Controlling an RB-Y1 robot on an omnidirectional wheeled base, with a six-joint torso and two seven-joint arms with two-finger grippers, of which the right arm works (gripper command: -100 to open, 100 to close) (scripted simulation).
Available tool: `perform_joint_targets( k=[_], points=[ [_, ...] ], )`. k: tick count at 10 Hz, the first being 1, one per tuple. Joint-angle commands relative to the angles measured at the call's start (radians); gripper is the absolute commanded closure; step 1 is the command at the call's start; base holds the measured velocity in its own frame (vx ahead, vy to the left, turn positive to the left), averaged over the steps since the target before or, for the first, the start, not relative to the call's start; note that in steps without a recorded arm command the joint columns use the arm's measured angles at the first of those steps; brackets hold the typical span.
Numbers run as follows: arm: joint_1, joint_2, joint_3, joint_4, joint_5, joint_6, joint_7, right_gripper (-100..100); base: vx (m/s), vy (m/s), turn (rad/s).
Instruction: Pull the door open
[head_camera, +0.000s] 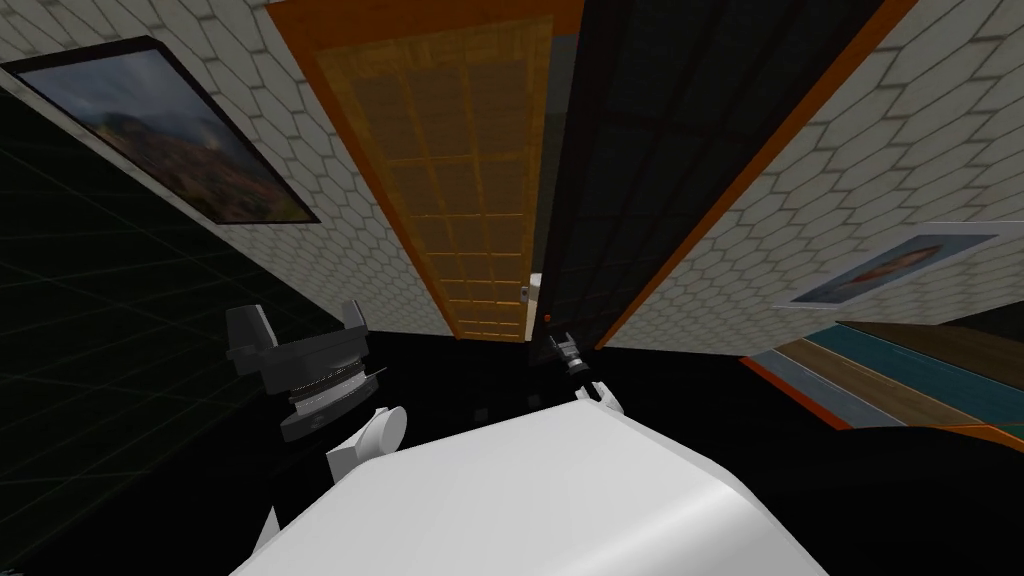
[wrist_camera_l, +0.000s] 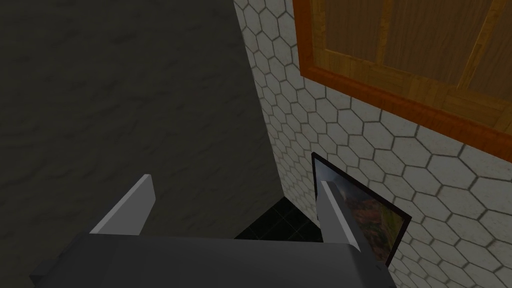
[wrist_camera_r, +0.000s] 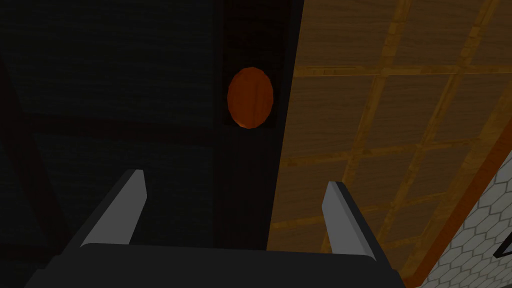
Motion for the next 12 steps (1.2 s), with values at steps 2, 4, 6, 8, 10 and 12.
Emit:
perform_joint_targets(
  k=[2, 4, 6, 8, 10, 12],
  points=[
    [0.003, -0.010, -0.013, 0.011, -0.009, -0.014, -0.001, -100, 0.001, -0.003, 0.066],
    [0.006, -0.018, -0.025, 0.019, -0.018, -0.024, -0.003, -100, 0.188, 0.037, 0.115],
    [0.010, -0.030, -0.043, 0.031, -0.031, -0.037, -0.005, -100, 0.234, 0.024, 0.108],
    [0.015, -0.044, -0.064, 0.045, -0.045, -0.052, -0.007, -100, 0.252, 0.028, 0.121],
    [0.017, -0.039, -0.057, 0.038, -0.041, -0.049, -0.006, 100, 0.035, 0.006, -0.003],
    [0.017, -0.039, -0.057, 0.038, -0.041, -0.049, -0.006, 100, -0.024, -0.010, 0.010]
  ],
)
